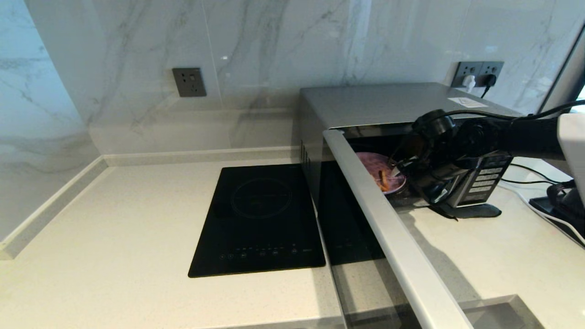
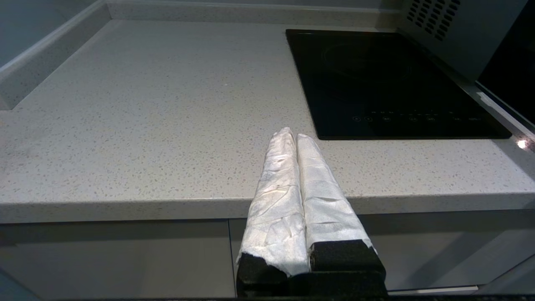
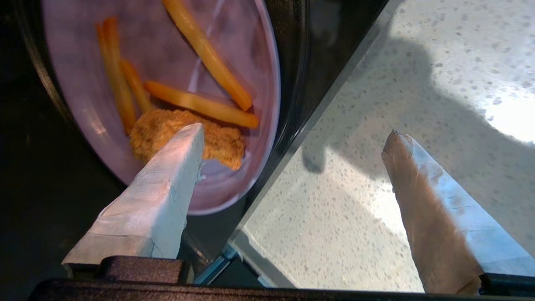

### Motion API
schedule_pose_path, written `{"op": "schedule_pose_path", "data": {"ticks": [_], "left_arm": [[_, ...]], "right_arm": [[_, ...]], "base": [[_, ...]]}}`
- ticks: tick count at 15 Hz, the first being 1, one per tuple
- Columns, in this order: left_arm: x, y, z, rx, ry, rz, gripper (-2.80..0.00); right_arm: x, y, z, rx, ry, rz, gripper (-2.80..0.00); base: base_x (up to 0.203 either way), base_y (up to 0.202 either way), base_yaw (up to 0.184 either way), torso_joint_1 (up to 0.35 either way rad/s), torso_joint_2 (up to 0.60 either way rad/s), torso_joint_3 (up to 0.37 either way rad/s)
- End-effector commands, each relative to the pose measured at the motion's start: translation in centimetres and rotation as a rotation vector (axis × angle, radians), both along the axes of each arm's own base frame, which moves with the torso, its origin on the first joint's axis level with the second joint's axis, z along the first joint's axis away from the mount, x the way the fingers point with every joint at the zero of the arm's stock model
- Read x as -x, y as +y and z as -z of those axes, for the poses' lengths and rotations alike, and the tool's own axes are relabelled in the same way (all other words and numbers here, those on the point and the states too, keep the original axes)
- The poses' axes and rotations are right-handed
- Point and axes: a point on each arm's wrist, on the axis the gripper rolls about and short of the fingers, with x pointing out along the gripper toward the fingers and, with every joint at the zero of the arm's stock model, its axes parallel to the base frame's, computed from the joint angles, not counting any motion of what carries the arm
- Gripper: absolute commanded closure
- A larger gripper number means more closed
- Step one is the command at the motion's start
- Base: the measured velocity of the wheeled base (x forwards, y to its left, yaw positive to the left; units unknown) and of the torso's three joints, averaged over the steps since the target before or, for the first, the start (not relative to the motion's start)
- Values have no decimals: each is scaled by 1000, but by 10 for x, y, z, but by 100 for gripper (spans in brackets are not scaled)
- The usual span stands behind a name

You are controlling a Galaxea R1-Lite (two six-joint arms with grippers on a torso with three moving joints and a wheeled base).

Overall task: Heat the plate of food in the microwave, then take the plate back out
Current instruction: Take the plate out of the microwave

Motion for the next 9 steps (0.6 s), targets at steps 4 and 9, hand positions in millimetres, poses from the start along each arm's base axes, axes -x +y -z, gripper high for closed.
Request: {"op": "schedule_pose_path", "data": {"ticks": [4, 9], "left_arm": [[0, 0, 0, 1, 1, -1, 0], [0, 0, 0, 1, 1, -1, 0]], "right_arm": [[-16, 1, 22, -17, 31, -2, -280], [-17, 1, 25, -14, 36, -5, -280]], "base": [[0, 0, 0, 0, 0, 0], [0, 0, 0, 0, 0, 0]]}}
